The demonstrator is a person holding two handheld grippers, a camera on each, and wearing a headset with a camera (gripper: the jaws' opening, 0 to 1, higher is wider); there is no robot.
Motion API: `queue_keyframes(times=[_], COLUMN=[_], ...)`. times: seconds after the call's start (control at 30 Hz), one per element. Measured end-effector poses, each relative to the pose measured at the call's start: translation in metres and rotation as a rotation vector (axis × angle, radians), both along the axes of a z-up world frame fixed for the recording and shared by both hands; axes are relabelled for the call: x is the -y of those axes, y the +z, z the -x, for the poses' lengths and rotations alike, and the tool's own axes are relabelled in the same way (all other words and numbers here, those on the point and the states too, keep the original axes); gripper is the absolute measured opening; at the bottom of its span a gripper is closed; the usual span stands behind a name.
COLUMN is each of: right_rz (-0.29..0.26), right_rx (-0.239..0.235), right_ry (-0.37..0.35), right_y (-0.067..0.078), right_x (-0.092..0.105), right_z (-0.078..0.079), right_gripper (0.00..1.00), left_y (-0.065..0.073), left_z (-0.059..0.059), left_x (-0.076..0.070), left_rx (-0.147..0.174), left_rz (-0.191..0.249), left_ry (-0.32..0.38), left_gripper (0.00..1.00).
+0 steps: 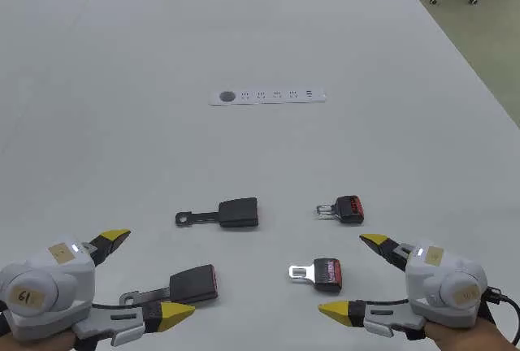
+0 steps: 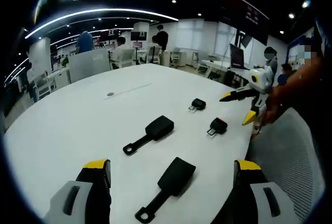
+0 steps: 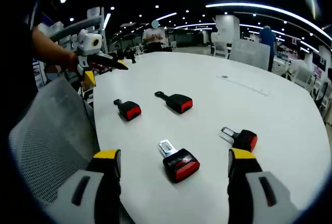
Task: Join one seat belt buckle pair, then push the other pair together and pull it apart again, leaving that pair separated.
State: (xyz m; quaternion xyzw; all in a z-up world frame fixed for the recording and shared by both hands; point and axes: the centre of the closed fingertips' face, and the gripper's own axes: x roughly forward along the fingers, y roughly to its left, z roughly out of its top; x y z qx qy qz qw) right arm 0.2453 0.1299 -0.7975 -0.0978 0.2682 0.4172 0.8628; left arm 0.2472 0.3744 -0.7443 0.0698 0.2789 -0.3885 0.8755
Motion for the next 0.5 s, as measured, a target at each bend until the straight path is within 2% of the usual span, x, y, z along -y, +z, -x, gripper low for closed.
queue_keyframes(times=[0.5], right_rz=[0.0], right_rx=[0.002], right_ry=[-0.011], right_y=[0.001], right_x=[0.0008], right_z=[-0.0006], right_gripper=[0.89], left_y=[-0.0045], left_z=[-0.0022], left_x=[-0.0053], left_rx=[-0.001], left_rz=[-0.001], left_ry=[0.005], left_gripper=[1.0])
